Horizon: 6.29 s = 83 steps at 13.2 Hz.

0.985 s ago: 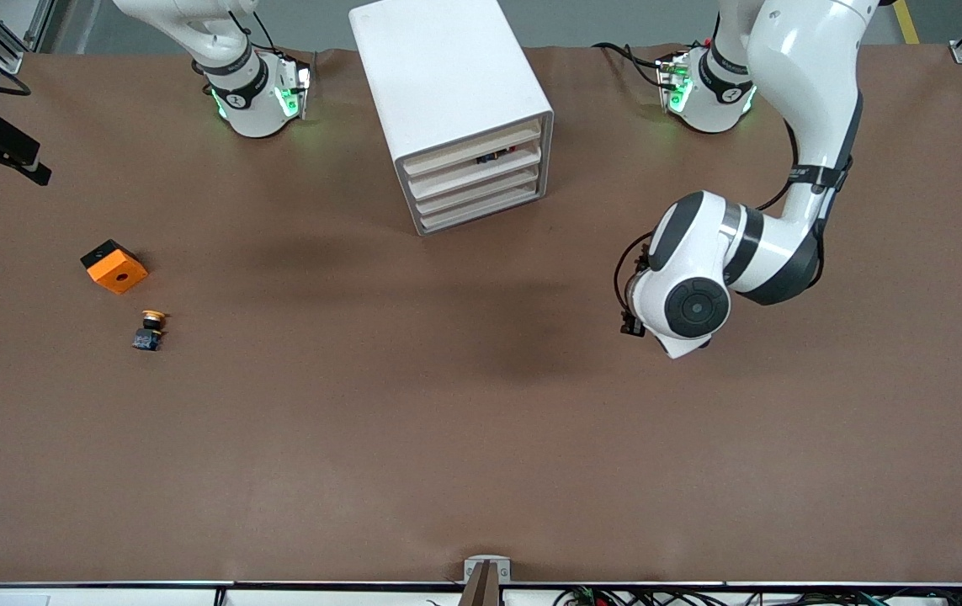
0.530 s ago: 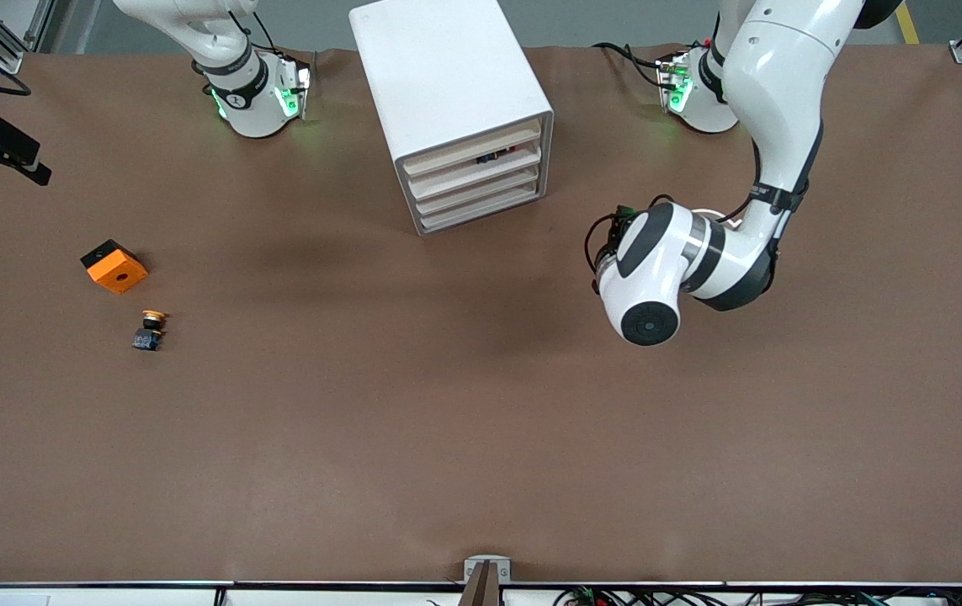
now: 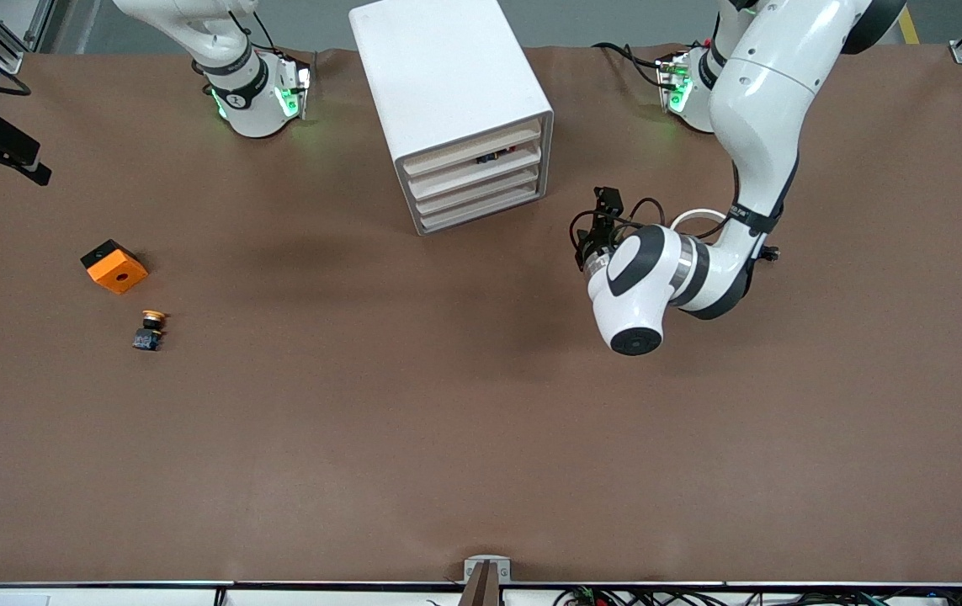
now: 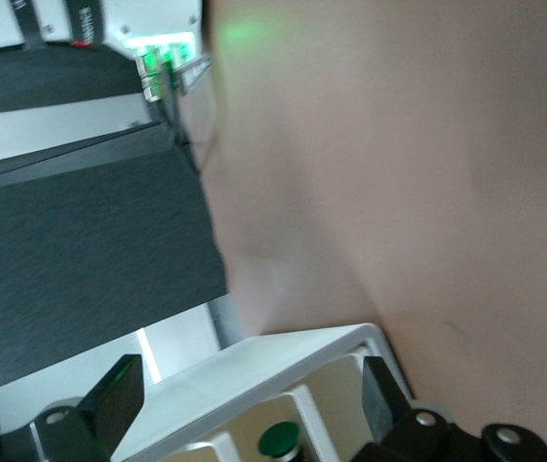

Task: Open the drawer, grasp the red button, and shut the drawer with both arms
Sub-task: 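Lower the left gripper to the top drawer's front edge, then close the left gripper on the top drawer's front edge, then pull the drawer open with the left gripper while the right gripper approaches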

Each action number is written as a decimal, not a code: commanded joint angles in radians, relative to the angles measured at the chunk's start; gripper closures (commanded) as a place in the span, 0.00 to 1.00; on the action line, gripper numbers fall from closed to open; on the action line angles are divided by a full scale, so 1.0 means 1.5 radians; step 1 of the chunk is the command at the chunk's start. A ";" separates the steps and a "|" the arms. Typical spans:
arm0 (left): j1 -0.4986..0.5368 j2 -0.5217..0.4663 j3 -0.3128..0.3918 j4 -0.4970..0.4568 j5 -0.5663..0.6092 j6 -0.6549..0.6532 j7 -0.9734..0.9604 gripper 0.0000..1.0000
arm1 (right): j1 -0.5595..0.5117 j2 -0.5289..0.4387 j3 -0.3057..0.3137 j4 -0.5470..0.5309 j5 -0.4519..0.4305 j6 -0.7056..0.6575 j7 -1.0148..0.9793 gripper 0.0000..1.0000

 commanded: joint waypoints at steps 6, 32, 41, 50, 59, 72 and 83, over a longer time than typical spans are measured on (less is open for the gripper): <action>0.036 0.064 -0.008 0.012 -0.105 -0.060 -0.074 0.00 | -0.008 -0.016 0.005 -0.012 0.002 0.002 0.002 0.00; -0.031 0.135 -0.010 0.040 -0.286 -0.080 -0.277 0.05 | -0.012 -0.015 0.005 -0.014 0.008 0.007 -0.001 0.00; -0.038 0.137 -0.024 0.040 -0.281 -0.088 -0.274 0.32 | -0.012 -0.012 0.005 -0.007 0.007 0.012 -0.002 0.00; -0.074 0.140 -0.020 0.031 -0.273 -0.064 -0.272 0.32 | -0.025 0.005 0.002 0.007 0.009 0.013 0.004 0.00; -0.080 0.137 -0.017 0.026 -0.248 -0.064 -0.285 0.91 | -0.027 0.032 0.002 0.007 0.006 0.011 -0.002 0.00; -0.063 0.136 0.033 0.058 -0.226 -0.063 -0.281 1.00 | -0.037 0.148 0.003 0.039 -0.017 0.025 0.011 0.00; -0.044 0.139 0.114 0.108 -0.199 -0.052 -0.272 1.00 | 0.173 0.148 0.011 0.040 0.050 0.025 0.659 0.00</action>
